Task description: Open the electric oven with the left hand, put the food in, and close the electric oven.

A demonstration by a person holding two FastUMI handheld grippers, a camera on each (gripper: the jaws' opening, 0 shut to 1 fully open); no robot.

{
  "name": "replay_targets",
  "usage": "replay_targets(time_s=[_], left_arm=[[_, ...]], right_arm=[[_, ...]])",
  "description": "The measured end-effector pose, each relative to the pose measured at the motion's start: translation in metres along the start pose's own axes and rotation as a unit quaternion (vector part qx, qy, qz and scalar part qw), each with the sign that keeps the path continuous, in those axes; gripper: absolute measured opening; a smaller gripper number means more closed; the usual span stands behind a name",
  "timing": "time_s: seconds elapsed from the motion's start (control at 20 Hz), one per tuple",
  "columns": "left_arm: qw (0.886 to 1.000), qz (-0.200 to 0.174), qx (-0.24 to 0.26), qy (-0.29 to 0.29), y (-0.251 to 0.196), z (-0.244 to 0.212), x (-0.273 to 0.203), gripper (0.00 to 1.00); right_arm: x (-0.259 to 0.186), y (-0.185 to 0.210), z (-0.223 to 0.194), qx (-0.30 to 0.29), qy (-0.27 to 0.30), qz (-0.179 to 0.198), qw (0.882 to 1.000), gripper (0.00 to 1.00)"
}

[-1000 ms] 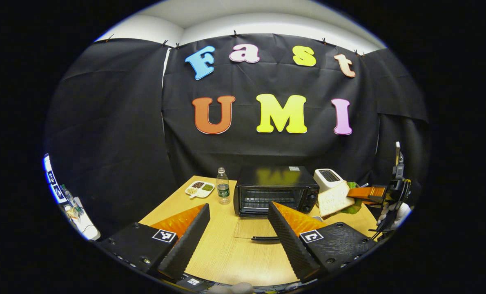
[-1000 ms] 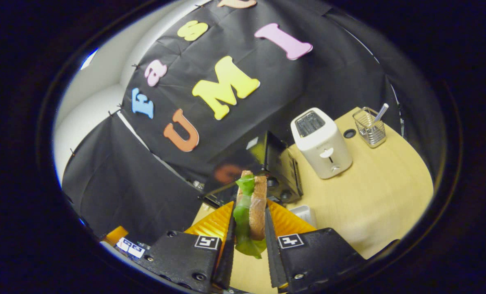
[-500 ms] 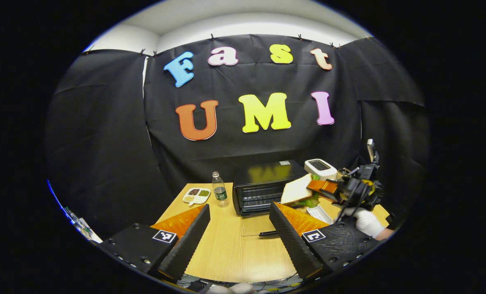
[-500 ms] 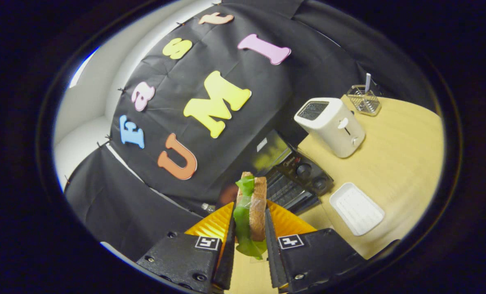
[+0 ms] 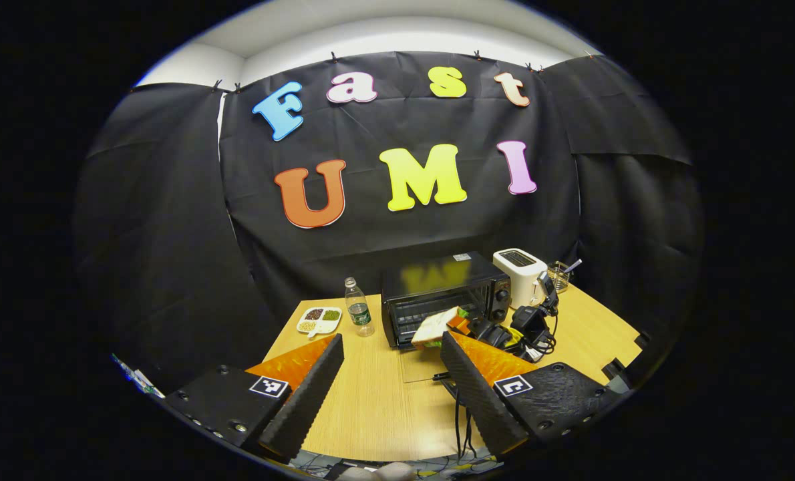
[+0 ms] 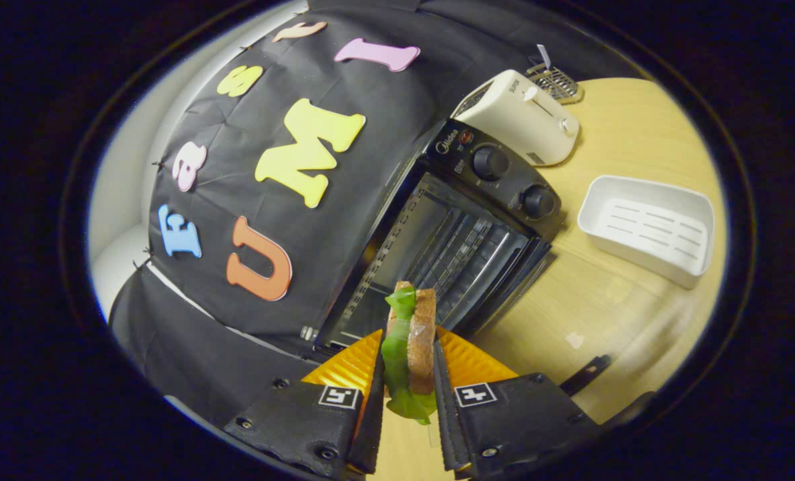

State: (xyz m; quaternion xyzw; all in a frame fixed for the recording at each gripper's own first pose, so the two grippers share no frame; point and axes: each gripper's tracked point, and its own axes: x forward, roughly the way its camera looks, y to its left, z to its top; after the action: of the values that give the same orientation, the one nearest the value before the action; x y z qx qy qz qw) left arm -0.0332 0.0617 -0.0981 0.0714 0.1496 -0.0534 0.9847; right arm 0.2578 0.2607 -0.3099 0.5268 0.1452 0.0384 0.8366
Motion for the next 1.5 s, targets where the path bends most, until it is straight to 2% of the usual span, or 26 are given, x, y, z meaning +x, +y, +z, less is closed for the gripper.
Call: replay_targets(time_s=[0.4, 0.6, 0.65, 0.7, 0.8, 0.85, 0.9, 0.95, 1.0, 1.05, 1.1, 1.2, 1.3, 1.4, 1.5], left_arm=[[1.000, 0.003, 0.004, 0.022, 0.021, -0.012, 0.019, 0.96], [0.999, -0.003, 0.001, 0.035, 0.019, -0.019, 0.034, 0.96], [0.999, -0.007, -0.002, 0.033, 0.017, -0.018, 0.037, 0.96], [0.999, -0.009, -0.001, 0.032, 0.016, -0.017, 0.038, 0.96], [0.999, -0.018, -0.007, 0.034, 0.010, -0.019, 0.041, 0.96], [0.999, -0.022, -0.012, 0.032, 0.007, -0.018, 0.043, 0.96], [0.999, -0.022, -0.013, 0.030, 0.007, -0.016, 0.043, 0.96], [0.999, -0.021, -0.013, 0.031, 0.006, -0.017, 0.045, 0.96], [0.999, -0.023, -0.015, 0.030, 0.005, -0.018, 0.045, 0.96], [0.999, -0.023, -0.017, 0.027, 0.004, -0.016, 0.046, 0.96], [0.999, -0.023, -0.016, 0.021, 0.004, -0.015, 0.049, 0.96], [1.000, -0.017, -0.014, 0.013, 0.008, -0.013, 0.052, 0.96], [1.000, -0.006, -0.013, -0.003, 0.015, -0.008, 0.055, 0.96], [1.000, 0.009, -0.006, -0.020, 0.023, -0.005, 0.057, 1.00], [0.999, 0.015, -0.014, -0.032, 0.026, -0.004, 0.059, 0.96]], right_arm=[[0.084, -0.004, 0.032, 0.053, -0.064, -0.021, 0.996, 0.39], [0.108, -0.012, 0.034, 0.062, -0.069, -0.029, 0.995, 0.39], [0.111, -0.020, 0.034, 0.048, -0.066, -0.043, 0.996, 0.40], [0.110, -0.024, 0.035, 0.023, -0.064, -0.052, 0.996, 0.33], [0.107, -0.038, 0.038, -0.037, -0.050, -0.081, 0.995, 0.41], [0.104, -0.044, 0.040, -0.060, -0.046, -0.093, 0.993, 0.41], [0.103, -0.045, 0.041, -0.078, -0.042, -0.096, 0.991, 0.67], [0.097, -0.044, 0.043, -0.099, -0.038, -0.096, 0.990, 0.58], [0.092, -0.046, 0.046, -0.122, -0.037, -0.102, 0.987, 0.70], [0.087, -0.048, 0.047, -0.148, -0.030, -0.108, 0.983, 0.87], [0.078, -0.047, 0.048, -0.169, -0.022, -0.113, 0.979, 1.00], [0.056, -0.041, 0.046, -0.209, 0.000, -0.108, 0.972, 0.99], [0.025, -0.028, 0.051, -0.268, 0.015, -0.097, 0.958, 1.00], [-0.014, -0.001, 0.069, -0.336, 0.006, -0.072, 0.939, 1.00], [-0.057, 0.026, 0.091, -0.401, -0.002, -0.054, 0.914, 1.00]])
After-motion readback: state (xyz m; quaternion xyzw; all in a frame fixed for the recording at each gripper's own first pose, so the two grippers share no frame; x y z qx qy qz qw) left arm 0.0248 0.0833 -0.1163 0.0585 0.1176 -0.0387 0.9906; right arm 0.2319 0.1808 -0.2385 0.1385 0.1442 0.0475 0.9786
